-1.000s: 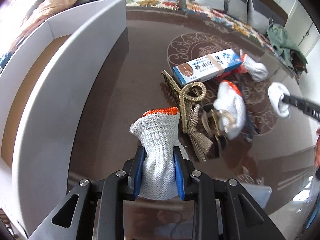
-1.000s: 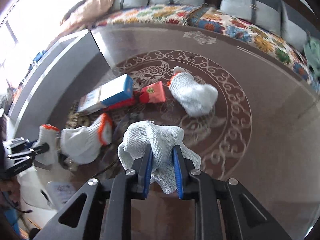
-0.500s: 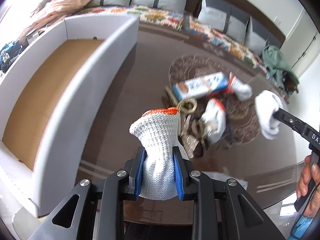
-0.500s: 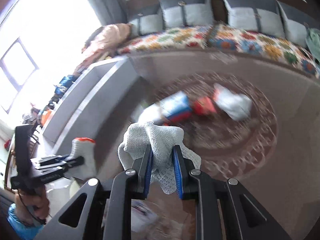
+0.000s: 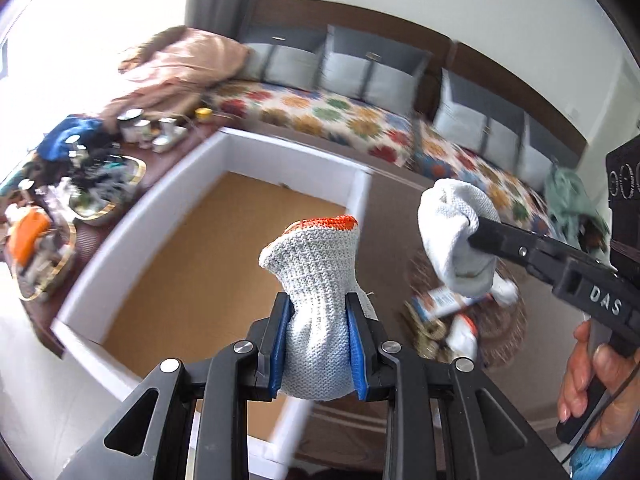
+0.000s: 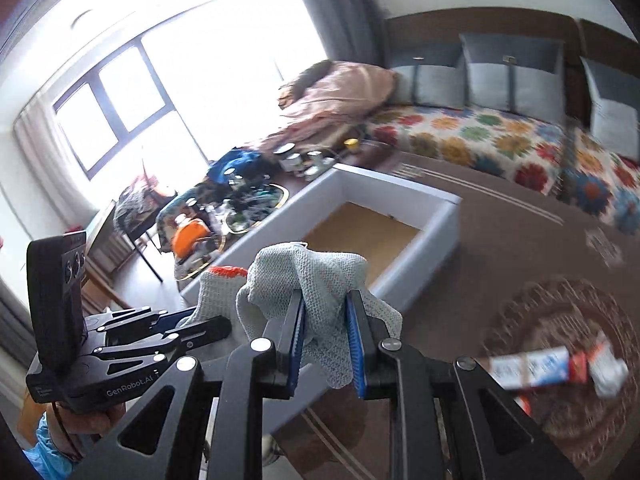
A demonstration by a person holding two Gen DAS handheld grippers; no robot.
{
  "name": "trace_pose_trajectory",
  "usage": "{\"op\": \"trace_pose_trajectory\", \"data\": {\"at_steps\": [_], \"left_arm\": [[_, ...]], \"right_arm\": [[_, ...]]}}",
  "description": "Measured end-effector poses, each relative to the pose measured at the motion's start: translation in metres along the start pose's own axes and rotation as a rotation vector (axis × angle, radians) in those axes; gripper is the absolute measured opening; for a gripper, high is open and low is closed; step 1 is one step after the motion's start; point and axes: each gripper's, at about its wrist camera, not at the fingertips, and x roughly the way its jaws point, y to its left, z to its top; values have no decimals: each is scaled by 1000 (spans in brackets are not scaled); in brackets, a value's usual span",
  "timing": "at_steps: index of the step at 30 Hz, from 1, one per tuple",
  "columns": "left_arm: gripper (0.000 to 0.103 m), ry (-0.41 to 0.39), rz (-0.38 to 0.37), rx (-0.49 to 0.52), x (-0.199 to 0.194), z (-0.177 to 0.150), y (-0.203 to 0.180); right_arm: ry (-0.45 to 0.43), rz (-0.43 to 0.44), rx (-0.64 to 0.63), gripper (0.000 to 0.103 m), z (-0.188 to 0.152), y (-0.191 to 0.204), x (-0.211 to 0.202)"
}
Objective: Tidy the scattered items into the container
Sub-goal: 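Carry both gloves over the cardboard tray and open both tools to drop them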
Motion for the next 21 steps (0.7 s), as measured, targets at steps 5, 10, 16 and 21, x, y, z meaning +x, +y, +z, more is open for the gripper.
{"op": "trace_pose_trajectory", "data": {"at_steps": [5, 10, 16, 21], "left_arm": [[26, 26, 32, -79, 20, 32, 61], [26, 91, 52, -149, 65, 36, 101], [26, 218, 97, -213, 131, 15, 139], [30, 418, 80, -217, 189, -11, 148]], "right_arm": [[39, 12, -87, 20, 41, 49, 67], [123, -26, -81, 21, 53, 57, 149], [271, -77, -55, 21, 30, 39, 237], [404, -99, 29, 31, 2, 14, 286]]}}
